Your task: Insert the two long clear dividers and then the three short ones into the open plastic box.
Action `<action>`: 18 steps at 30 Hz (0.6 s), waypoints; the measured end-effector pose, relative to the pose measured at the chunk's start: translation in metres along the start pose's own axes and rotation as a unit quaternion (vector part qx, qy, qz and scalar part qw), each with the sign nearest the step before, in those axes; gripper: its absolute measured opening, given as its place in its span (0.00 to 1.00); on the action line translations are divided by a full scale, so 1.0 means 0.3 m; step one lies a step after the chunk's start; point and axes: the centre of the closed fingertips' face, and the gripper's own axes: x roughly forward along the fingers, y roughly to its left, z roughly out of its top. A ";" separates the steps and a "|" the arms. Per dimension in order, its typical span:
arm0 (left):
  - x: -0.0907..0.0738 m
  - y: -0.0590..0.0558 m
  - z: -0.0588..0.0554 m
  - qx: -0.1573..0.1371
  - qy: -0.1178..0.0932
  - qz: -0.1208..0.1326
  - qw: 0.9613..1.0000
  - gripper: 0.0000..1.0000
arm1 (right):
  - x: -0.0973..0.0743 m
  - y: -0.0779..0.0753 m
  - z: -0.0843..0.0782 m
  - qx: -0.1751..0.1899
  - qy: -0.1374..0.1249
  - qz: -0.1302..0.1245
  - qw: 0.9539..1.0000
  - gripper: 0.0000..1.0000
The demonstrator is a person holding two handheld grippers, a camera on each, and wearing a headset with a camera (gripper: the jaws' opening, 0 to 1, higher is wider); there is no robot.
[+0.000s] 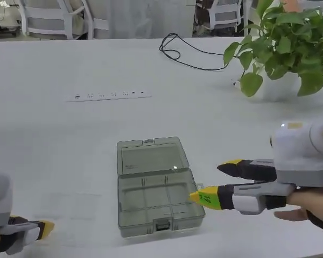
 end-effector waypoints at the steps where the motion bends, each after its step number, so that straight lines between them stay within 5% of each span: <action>1: -0.005 -0.007 0.009 -0.001 -0.006 -0.002 1.000 0.30 | 0.003 0.003 0.002 0.004 -0.001 0.000 1.000 0.65; 11: -0.052 -0.138 0.106 0.003 -0.076 -0.039 0.996 0.30 | 0.069 0.067 0.057 0.077 -0.034 0.020 0.996 0.53; 18: -0.082 -0.202 0.139 0.005 -0.104 -0.054 0.993 0.30 | 0.108 0.114 0.087 0.094 -0.054 0.033 0.994 0.47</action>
